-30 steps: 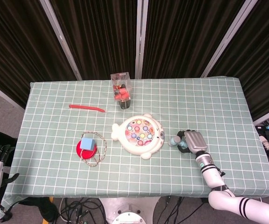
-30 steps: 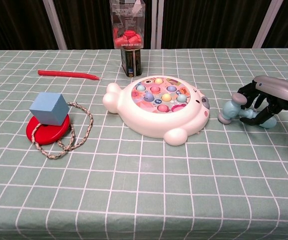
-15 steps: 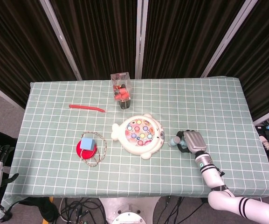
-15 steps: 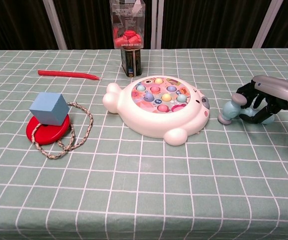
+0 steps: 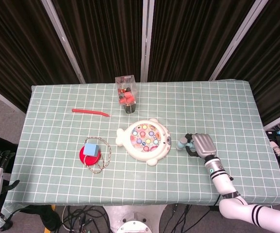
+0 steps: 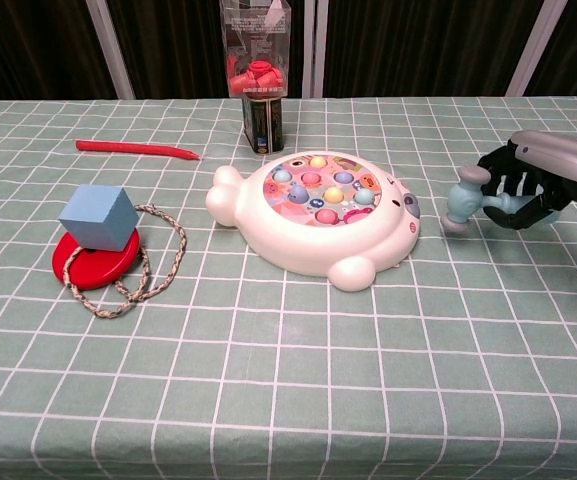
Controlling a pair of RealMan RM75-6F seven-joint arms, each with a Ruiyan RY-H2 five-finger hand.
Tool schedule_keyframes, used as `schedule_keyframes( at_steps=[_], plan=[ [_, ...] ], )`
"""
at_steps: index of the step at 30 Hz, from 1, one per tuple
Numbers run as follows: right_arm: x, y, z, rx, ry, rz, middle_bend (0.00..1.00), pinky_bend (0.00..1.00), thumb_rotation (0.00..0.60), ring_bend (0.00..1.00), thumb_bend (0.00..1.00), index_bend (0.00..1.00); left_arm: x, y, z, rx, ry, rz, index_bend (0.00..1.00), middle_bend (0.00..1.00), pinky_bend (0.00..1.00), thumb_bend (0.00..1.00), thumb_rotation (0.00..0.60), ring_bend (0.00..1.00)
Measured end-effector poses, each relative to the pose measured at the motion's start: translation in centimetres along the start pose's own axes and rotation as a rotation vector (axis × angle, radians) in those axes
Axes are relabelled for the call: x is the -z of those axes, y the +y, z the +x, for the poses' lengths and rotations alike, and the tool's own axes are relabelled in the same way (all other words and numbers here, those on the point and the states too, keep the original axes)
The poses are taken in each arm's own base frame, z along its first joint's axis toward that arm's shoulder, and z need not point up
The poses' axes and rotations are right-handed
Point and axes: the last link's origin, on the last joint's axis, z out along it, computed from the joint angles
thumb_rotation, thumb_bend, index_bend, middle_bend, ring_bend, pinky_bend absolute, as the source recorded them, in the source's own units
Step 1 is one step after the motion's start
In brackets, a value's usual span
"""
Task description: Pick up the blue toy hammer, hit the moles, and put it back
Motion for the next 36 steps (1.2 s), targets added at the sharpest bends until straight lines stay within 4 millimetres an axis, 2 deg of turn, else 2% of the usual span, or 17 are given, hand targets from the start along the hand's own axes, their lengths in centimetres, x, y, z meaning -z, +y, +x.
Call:
schedule_keyframes(
  at_steps=[7,11,14,23,30,36],
  plan=[
    [0.0,-1.1,3.5,0.078,0.026,0.093,0.59,0.62,0.6,0.51,0.48,0.66,0.0,0.1,0.2,-0.007,0.003,0.0,0.2,0.14,0.05,0.0,0.6,0.1],
    [-0.8,-3.1,5.8,0.123,0.043,0.167,0.61,0.66,0.6,0.53,0.48,0.68,0.0,0.2,0.3,-0.01,0.005,0.0,0.2,0.14,0.05,0.0,0.6,0.1],
    [-1.7,-4.7,6.4,0.149,0.041,0.209,0.61,0.68,0.6,0.53,0.49,0.68,0.1,0.2,0.4,-0.012,0.003,0.004,0.2,0.14,0.05,0.0,0.6,0.1],
    [-4.5,-8.9,4.8,0.198,0.017,0.277,0.62,0.69,0.6,0.54,0.5,0.69,0.3,-0.1,0.3,-0.005,0.0,0.014,0.2,0.14,0.05,0.0,0.6,0.1],
    [-5.2,-10.6,3.8,0.24,0.023,0.294,0.62,0.69,0.6,0.55,0.5,0.7,0.3,-0.4,0.1,-0.001,-0.001,0.02,0.2,0.14,0.05,0.0,0.6,0.1],
    [-5.3,-10.8,2.9,0.282,0.004,0.301,0.63,0.69,0.6,0.55,0.5,0.71,0.4,-0.4,-0.1,0.0,-0.003,0.02,0.2,0.14,0.05,0.0,0.6,0.1]
  ],
)
